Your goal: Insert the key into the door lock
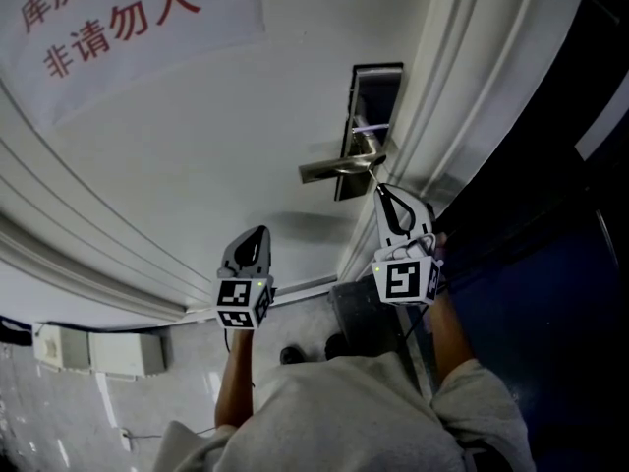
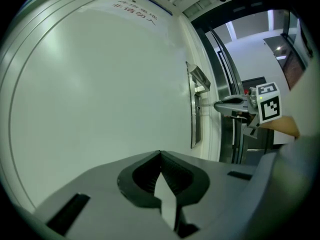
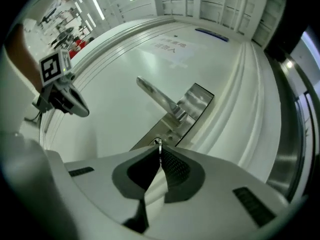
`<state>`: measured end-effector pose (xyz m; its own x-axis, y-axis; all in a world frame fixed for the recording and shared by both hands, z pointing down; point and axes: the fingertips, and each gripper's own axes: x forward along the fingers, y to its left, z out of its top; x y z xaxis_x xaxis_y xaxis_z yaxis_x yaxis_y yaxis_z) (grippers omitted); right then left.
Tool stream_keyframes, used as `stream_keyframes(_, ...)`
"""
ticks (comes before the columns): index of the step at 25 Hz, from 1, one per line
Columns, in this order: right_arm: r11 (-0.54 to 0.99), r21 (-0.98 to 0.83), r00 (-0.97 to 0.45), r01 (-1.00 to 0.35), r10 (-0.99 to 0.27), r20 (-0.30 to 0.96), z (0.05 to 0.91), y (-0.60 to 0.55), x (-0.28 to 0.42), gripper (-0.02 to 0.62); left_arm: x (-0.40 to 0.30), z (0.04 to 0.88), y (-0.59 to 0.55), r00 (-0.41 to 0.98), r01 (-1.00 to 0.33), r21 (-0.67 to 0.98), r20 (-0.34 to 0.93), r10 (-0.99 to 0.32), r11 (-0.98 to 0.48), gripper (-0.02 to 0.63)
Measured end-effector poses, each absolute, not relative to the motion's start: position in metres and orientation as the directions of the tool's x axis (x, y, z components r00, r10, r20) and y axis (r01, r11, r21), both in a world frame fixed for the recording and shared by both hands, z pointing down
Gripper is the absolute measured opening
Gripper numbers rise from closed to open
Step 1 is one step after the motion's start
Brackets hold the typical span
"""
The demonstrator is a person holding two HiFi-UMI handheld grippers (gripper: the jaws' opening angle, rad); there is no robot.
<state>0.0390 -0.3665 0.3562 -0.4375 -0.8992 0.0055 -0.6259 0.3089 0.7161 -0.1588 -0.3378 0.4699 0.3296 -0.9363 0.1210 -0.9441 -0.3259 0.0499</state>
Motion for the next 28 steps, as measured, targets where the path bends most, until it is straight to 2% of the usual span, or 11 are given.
stream_keyframes(6, 0.187, 0.901, -0.409, -0.39, -0.913, 0.012, 0.367, -0.363, 0.031, 0.029, -0.16, 0.471, -0.338, 0.334, -0.943, 0.054, 0.136, -0.933, -0.329, 0.017)
stream_keyframes(13, 0.039, 0.987, -0.359, -0.156, -0.933, -0.02, 0.378, -0.363, 0.027, 0.029, -0.155, 0.467, -0.339, 0.348, -0.938, 0.048, 0.114, -0.931, -0.344, 0.017)
stream_keyframes(28, 0.024, 0.99, -0.324, -0.142, -0.946, -0.024, 0.377, -0.37, 0.029, 0.029, -0.154, 0.468, -0.343, 0.362, -0.932, 0.056, 0.106, -0.926, -0.358, 0.017)
